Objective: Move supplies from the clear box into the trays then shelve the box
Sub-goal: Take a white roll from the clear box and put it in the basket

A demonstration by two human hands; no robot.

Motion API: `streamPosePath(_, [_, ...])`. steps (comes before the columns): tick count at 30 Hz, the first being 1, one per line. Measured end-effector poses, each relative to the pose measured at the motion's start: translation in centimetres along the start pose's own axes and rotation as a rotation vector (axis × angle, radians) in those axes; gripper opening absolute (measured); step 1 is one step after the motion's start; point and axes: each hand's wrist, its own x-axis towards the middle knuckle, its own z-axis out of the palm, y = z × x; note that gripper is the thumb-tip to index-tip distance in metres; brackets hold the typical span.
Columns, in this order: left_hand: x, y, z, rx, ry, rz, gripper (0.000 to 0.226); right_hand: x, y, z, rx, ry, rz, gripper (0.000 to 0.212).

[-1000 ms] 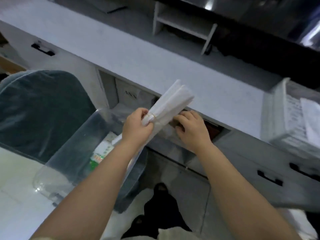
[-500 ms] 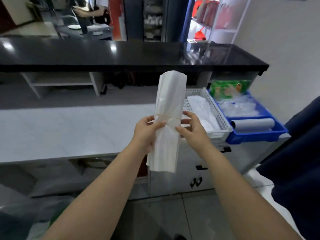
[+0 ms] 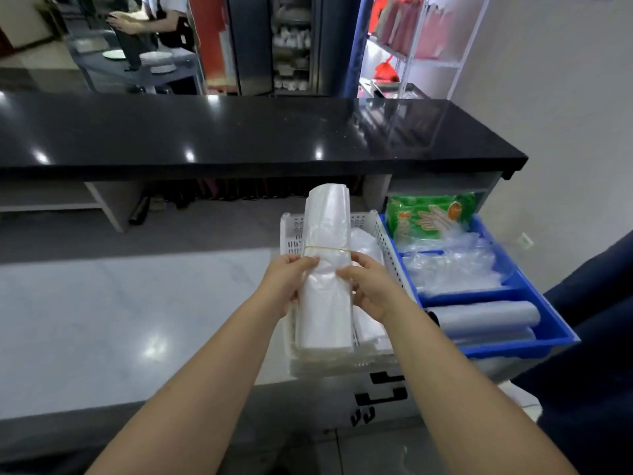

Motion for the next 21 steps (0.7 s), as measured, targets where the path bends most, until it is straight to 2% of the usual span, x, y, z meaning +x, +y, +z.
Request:
streamPosePath(3, [3.6, 0.1, -1.1, 0.257, 0.064, 0.032, 0.019, 3.3, 0.2, 0.0, -0.045, 0.013, 0.046, 0.037])
streamPosePath(8, [6.7, -1.4, -3.7, 0.794, 0.131, 0.216, 0.025, 7.1, 2.9, -0.2, -0.209, 0.010, 0.119, 0.041])
streamPosePath(12, [8.5, -1.5, -5.4, 0.835, 0.162, 0.354, 0.039, 8.1, 4.7, 0.1, -0.574, 0.072, 0.108, 0.057])
streamPosePath(16, [8.5, -0.8, -5.4, 0.999, 0.120, 0.439, 0.037, 7.7, 3.0, 0.8, -0.914, 0.115, -0.165, 0.073])
streamPosePath(18, [7.6, -0.4, -5.0, 1.110, 0.149, 0.516, 0.037, 6.9, 1.8, 1.6, -0.963, 0.102, -0.322, 0.065])
streamPosePath(21, [4.6, -0.7, -4.5, 1.241, 0.231, 0.602, 0.039, 4.5, 0.3, 3.0, -1.111, 0.078, -0.464, 0.054])
